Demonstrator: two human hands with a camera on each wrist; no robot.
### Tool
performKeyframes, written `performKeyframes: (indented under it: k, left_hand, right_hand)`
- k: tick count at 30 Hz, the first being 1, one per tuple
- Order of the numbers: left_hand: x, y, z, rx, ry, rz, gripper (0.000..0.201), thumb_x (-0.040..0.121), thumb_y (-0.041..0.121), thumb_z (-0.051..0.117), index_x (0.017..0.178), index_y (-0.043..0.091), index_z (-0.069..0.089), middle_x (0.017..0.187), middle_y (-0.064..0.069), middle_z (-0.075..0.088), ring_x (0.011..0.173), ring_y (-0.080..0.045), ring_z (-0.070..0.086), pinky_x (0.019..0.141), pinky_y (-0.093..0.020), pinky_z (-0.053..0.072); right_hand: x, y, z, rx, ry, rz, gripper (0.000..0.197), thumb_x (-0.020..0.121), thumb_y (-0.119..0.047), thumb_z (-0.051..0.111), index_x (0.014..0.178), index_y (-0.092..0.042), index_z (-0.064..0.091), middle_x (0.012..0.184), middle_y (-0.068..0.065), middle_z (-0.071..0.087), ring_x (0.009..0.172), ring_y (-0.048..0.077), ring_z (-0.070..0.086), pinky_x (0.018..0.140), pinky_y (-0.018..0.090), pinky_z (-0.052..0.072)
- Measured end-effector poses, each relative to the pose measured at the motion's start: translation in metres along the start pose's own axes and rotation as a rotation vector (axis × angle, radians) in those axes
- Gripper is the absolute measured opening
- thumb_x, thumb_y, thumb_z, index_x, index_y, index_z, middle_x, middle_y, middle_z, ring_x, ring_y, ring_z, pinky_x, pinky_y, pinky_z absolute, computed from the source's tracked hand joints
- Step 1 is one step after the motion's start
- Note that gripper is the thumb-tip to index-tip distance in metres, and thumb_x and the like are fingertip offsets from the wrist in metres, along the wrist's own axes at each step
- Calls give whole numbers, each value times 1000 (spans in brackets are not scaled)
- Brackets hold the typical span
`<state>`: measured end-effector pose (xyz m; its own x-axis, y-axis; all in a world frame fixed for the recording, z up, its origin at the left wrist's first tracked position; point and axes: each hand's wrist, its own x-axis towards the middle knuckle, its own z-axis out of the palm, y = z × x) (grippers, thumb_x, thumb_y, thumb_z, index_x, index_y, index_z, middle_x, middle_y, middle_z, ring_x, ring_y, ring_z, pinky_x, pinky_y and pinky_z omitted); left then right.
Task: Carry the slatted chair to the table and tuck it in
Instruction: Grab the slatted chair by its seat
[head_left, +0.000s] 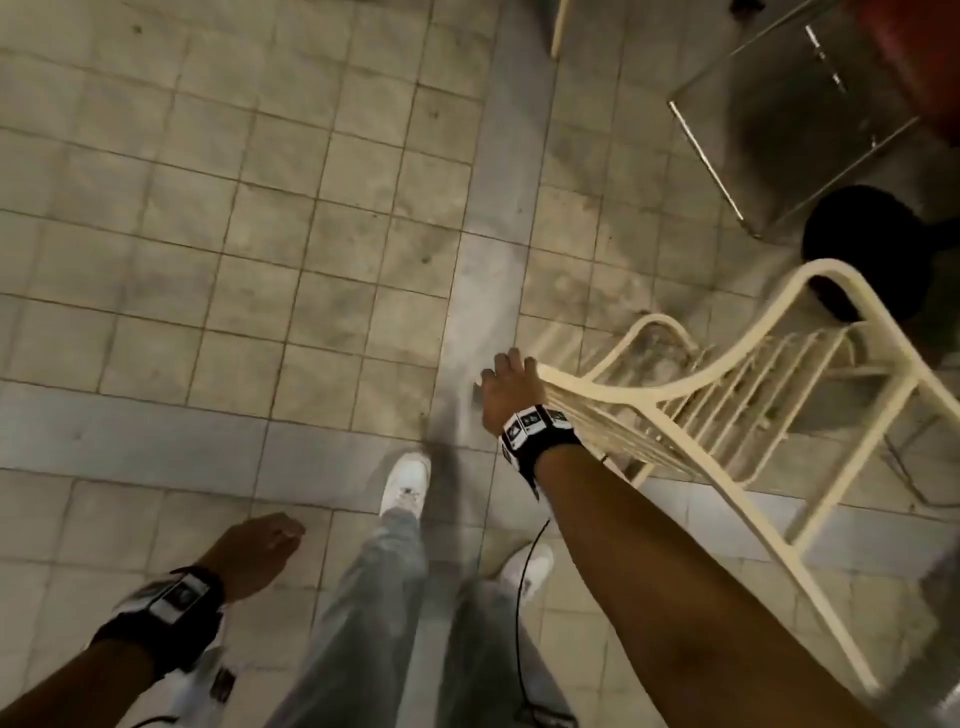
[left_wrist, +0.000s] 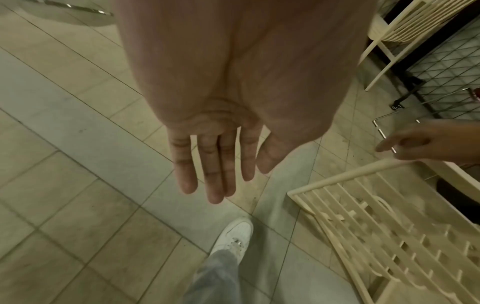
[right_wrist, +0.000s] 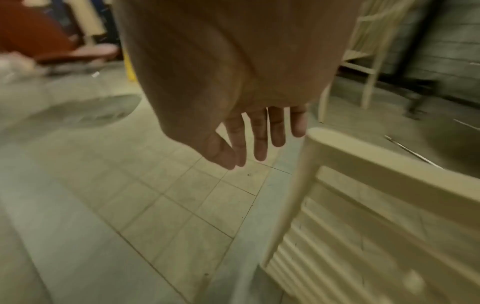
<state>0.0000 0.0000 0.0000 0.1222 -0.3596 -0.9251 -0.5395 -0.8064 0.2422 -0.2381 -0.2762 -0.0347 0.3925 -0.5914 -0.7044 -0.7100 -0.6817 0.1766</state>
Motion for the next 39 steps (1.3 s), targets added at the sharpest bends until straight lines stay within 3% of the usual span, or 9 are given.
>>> performKeyframes:
  k: [4, 9, 12, 20, 27, 30, 32, 37, 39]
  left_hand:
    - [65, 23, 7, -49, 45, 25, 23, 95, 24, 52, 110, 16, 68, 110, -9, 72, 104, -29, 67, 95, -41, 51]
    - [104, 48, 23, -31, 30, 24, 25, 95, 24, 50, 113, 18, 67, 113, -6, 71, 107, -29, 67, 98, -43, 51]
    - [103, 68, 29, 38, -3, 10, 29, 95, 22, 48, 118, 16, 65, 119, -6, 69, 109, -28, 65, 98, -39, 49]
    - [122, 147, 48, 315, -38, 106, 40, 92, 27, 47, 130, 14, 55, 136, -12, 61, 122, -31, 58, 102, -37, 45]
    - [153, 277, 100, 551, -18, 514, 97, 82, 43, 65, 156, 24, 6, 166, -4, 14, 151, -27, 20, 119, -52, 27]
    - [165, 309, 119, 529, 25, 648, 75, 82, 45, 63, 148, 28, 33, 157, -2, 38, 143, -26, 38, 113, -48, 36]
    - [163, 324, 123, 496, 91, 756, 39, 85, 37, 58, 121, 24, 56, 126, -8, 62, 118, -33, 58, 96, -43, 47]
    - [137, 332, 116, 635, 91, 1081, 23, 89, 28, 55, 107, 15, 57, 106, -10, 59, 100, -31, 53, 82, -44, 49]
    - [116, 336, 114, 665, 109, 1224, 23, 91, 31, 54, 107, 15, 57, 103, -9, 59, 94, -30, 52, 80, -45, 49]
  right_hand:
    - [62, -1, 15, -180, -175, 67, 38, 92, -27, 44, 125, -16, 59, 128, 9, 55, 117, 32, 46, 95, 47, 39]
    - [99, 5, 32, -197, -438, 104, 29, 86, -13, 60, 113, -19, 68, 111, 2, 68, 97, 31, 65, 71, 46, 51]
    - [102, 14, 47, -170, -477, 68, 33, 93, -19, 49, 123, -18, 63, 120, 2, 64, 109, 30, 60, 60, 41, 43]
    - [-47, 72, 19, 94, -270, 181, 31, 95, -23, 45, 120, -18, 62, 122, 0, 63, 128, 27, 41, 94, 40, 42]
    - [-165, 125, -5, 172, -5, 141, 39, 87, -6, 28, 100, -11, 65, 93, 8, 68, 103, 26, 54, 67, 35, 35]
    - [-193, 136, -9, 202, 50, 152, 49, 76, -7, 18, 87, -12, 66, 82, 7, 67, 97, 25, 56, 62, 34, 33]
    - [-210, 142, -10, 223, 65, 168, 42, 75, -6, 23, 80, -13, 65, 74, 7, 65, 92, 25, 57, 59, 34, 33]
    - [-266, 155, -3, 278, 68, 235, 7, 71, -8, 62, 75, -14, 60, 64, 6, 61, 92, 26, 58, 58, 37, 46]
    - [-300, 164, -2, 304, 83, 283, 19, 67, -19, 73, 81, -14, 62, 66, 6, 64, 96, 25, 59, 60, 37, 49]
